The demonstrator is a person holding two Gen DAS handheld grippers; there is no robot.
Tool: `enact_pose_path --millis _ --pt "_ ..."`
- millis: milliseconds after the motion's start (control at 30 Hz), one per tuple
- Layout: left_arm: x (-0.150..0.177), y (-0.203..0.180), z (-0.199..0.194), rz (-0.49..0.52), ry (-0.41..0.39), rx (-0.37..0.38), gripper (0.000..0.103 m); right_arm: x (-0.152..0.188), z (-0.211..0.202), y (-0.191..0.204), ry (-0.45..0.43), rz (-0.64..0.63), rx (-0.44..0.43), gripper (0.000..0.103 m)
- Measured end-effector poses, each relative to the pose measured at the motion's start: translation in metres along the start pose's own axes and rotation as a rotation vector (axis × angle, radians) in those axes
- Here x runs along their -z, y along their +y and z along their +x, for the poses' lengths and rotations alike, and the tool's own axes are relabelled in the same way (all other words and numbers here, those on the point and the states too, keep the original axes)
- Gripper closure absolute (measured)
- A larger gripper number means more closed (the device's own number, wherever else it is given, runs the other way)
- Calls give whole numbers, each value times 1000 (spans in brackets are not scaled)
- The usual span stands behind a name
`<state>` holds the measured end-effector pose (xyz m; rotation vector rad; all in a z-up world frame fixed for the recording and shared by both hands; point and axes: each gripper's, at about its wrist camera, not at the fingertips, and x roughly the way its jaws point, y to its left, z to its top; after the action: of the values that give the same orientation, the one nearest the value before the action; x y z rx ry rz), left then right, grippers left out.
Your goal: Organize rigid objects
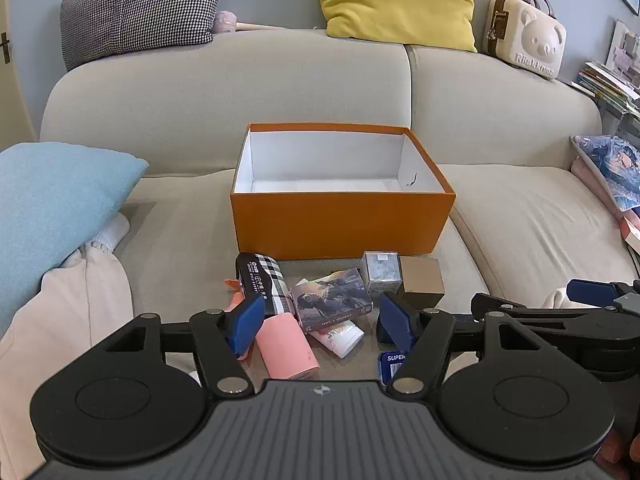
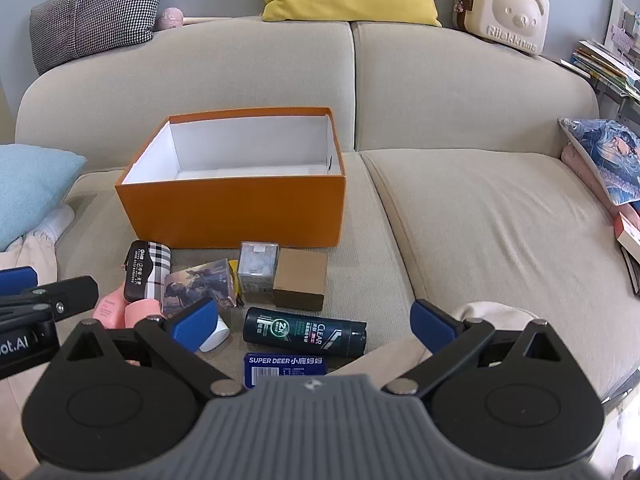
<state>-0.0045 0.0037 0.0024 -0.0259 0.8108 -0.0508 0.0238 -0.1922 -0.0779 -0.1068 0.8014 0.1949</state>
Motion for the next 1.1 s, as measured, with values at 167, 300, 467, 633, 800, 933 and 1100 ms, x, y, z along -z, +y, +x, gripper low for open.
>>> enact_pose_path --millis 167,300,467,633,800,933,1100 --pt "0 -1 1 3 5 -3 25 1 0 0 1 -1 -1 1" --pt "1 -1 1 3 5 -4 25 1 0 0 0 0 -1 2" --pt "2 -2 1 2 7 -6 25 4 1 1 -6 -6 0 1" --pt "3 -2 1 1 8 -6 25 5 1 0 0 -6 -1 1" --pt "4 -1 1 -2 11 -2 25 4 0 1 1 -12 -2 1" --pt "4 -1 1 -2 13 -2 25 3 0 1 3 -13 -3 1" --pt "4 -1 1 -2 18 1 25 4 0 1 3 -14 -4 1"
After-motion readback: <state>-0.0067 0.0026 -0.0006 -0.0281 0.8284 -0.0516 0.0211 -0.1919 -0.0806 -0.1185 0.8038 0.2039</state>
